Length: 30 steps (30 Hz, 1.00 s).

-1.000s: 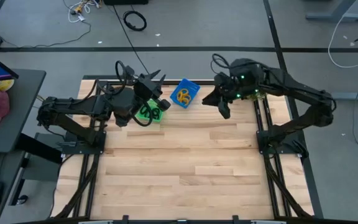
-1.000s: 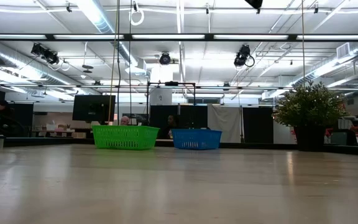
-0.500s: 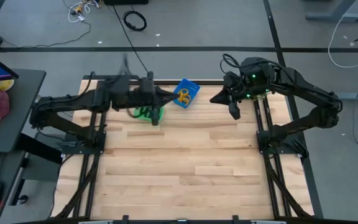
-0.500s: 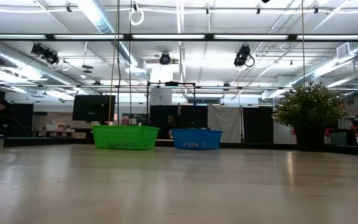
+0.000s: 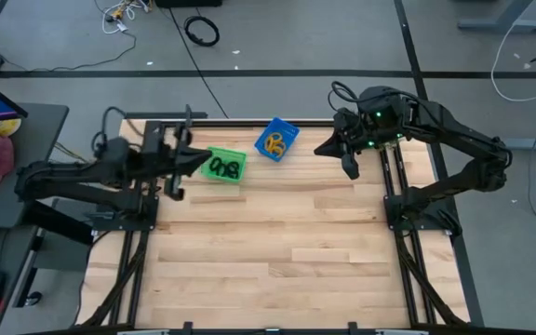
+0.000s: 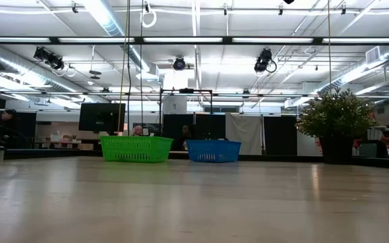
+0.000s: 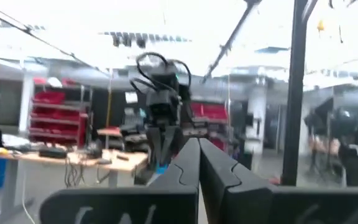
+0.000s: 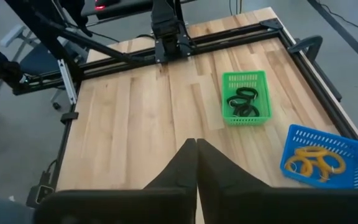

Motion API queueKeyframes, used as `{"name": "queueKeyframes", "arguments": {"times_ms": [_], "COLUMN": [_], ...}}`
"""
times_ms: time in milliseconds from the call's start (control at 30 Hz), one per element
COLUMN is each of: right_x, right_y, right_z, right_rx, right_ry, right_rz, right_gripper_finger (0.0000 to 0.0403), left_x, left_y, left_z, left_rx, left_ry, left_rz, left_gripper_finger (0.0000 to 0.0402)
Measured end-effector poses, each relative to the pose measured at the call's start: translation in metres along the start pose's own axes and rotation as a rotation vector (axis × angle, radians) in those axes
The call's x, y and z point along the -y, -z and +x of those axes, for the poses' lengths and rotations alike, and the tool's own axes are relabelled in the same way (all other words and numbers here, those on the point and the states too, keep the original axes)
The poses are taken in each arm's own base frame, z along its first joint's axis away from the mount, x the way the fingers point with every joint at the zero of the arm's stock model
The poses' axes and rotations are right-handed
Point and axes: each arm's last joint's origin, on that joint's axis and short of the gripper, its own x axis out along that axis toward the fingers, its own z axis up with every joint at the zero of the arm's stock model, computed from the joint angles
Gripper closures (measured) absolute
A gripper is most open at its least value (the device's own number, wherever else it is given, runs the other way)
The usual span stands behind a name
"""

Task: Sort spring keychains into baskets
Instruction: Return to Home Position

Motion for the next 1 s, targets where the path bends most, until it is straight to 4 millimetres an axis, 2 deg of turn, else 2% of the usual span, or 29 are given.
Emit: {"name": "queueKeyframes", "arguments": {"times_ms": [100,300,633,1000], "right_x": [0.0,0.0,0.0,0.0], "right_y": [-0.001,-0.001,-0.001,-0.001], "right_z": [0.0,0.0,0.0,0.0], "right_rx": [0.006,0.008,0.008,0.008], "right_ry": [-0.001,-0.001,-0.001,-0.001], "right_rz": [0.022,0.015,0.018,0.017], "right_gripper_finger": [0.039,0.0383,0.0382,0.0382], "left_x": [-0.001,-0.004,-0.008,-0.012], "left_y": [0.008,0.038,0.079,0.097], "left_z": [-0.024,-0.061,-0.104,-0.136], "left_rx": [0.067,0.073,0.171,0.257], "left_ry": [-0.026,-0.093,-0.086,-0.08], "left_rz": [-0.01,-0.029,-0.059,-0.069], "left_gripper_finger": [0.04,0.04,0.0401,0.0401]}}
